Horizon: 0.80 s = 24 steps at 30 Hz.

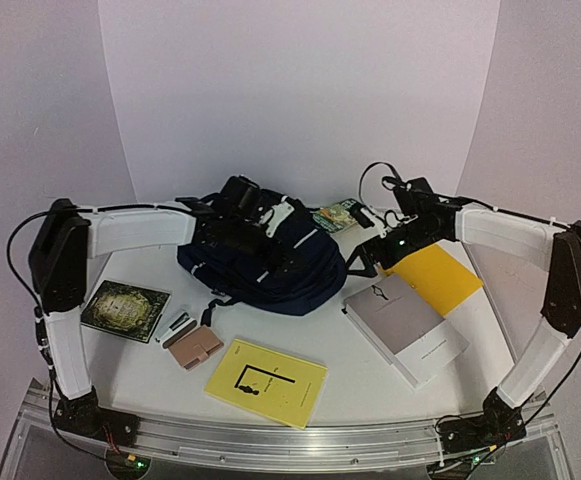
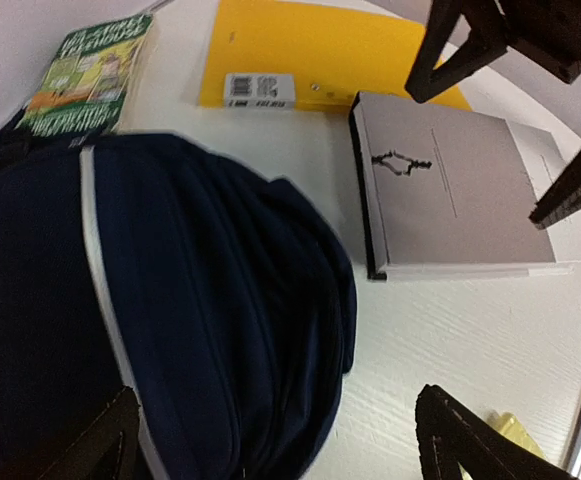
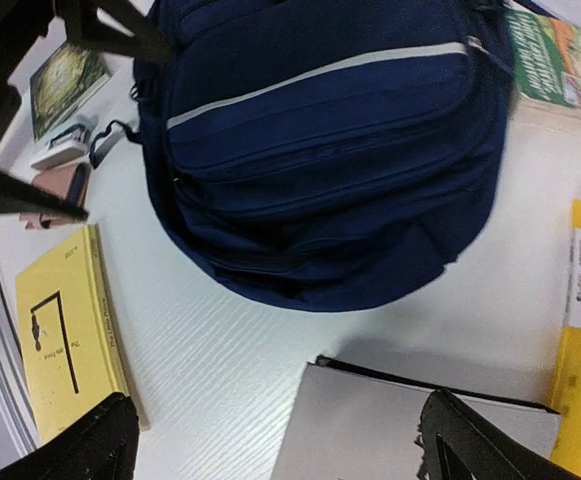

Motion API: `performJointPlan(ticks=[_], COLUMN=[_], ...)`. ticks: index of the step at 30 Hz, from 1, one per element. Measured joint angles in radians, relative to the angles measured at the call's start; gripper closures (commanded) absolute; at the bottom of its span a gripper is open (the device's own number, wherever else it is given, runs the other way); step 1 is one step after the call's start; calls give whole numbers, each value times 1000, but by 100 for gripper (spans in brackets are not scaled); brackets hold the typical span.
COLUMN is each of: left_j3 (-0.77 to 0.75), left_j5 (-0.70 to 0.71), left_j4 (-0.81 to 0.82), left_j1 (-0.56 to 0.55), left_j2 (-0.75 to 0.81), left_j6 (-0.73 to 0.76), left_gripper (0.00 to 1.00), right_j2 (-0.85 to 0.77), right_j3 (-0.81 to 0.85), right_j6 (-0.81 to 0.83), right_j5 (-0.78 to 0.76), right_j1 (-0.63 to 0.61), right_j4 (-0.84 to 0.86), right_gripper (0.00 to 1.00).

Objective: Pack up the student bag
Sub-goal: Move the student bag to the center of the board, then unzip the student bag at the center of the board.

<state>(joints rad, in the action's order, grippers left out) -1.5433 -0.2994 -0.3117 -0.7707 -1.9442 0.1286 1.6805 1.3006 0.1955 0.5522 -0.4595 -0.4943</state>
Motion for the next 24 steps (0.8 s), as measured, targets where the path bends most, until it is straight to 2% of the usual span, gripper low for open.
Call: performJointPlan(ticks=[6,7,8,11,16,24], left_j3=[333,449,501,546,670,702], left_j5=[50,74,86,104,157,214], left_j4=[104,116,121,129,127,101], left_j1=[107,153,174,188,197,248], left_j2=[219,277,304,324,437,586], left_j6=[-224,-291,-323,-360,-461,-570], left_gripper=[0,0,0,0,0,0], right_j2=[51,89,107,134,298,518], right_j3=[74,105,118,141,317,528], right_j6=[108,128,138,144,131,108], right_j5=[-102,-125,-137,-163,-273,-449], right_j1=[-193,-236,-256,-275,-335,-462], right_j4=[-26,-23,-23,-43,-27,0], right_gripper=[6,7,9,13,18,26])
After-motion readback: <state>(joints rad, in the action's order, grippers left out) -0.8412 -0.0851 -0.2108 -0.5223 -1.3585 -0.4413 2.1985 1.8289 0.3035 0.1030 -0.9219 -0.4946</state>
